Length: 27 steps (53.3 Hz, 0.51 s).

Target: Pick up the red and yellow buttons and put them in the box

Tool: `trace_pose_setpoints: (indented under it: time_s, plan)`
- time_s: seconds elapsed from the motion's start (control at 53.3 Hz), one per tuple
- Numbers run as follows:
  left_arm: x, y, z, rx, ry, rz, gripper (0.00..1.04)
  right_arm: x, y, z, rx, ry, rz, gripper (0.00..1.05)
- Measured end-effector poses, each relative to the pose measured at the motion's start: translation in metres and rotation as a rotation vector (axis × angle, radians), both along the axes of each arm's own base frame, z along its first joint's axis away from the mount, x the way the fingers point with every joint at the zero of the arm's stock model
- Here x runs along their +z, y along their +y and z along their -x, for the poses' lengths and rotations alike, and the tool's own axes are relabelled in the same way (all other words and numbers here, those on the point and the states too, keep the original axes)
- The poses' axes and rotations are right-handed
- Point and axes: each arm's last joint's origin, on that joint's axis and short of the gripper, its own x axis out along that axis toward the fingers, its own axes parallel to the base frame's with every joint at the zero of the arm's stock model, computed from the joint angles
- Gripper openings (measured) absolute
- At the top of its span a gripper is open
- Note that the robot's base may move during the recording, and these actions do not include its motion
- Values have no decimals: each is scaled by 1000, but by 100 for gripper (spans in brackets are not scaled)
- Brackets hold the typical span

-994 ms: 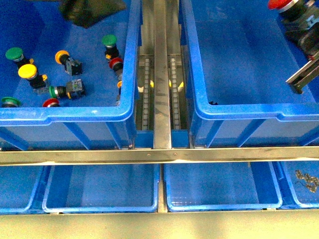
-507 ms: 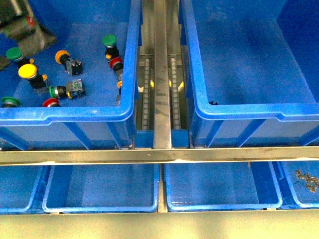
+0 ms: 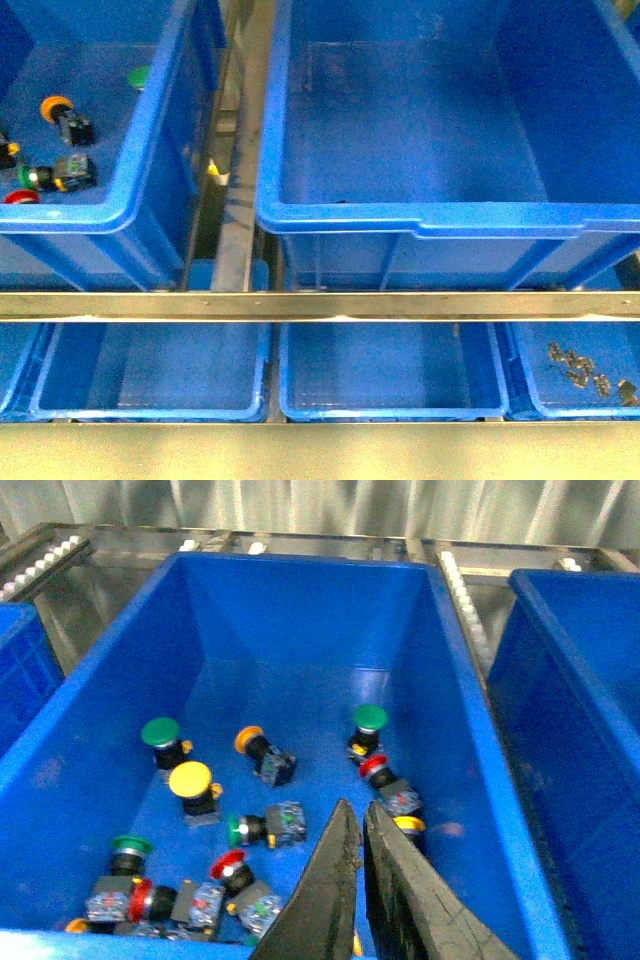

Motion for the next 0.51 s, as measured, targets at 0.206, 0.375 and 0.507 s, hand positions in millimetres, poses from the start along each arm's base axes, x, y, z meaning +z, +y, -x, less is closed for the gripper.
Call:
trace_pose_setpoints:
  time_s: [0.206,0.375,0.507]
  plan:
    - [0,9,20,5,1,-3,3,-3,-2,4,-17,6,-18,28]
    - [0,9,32,3,1,-3,3,-8,-3,6,-23,19,-26,28]
    - [1,9,40,3,0,-3,3,-8,-3,6,-25,20,-31,28]
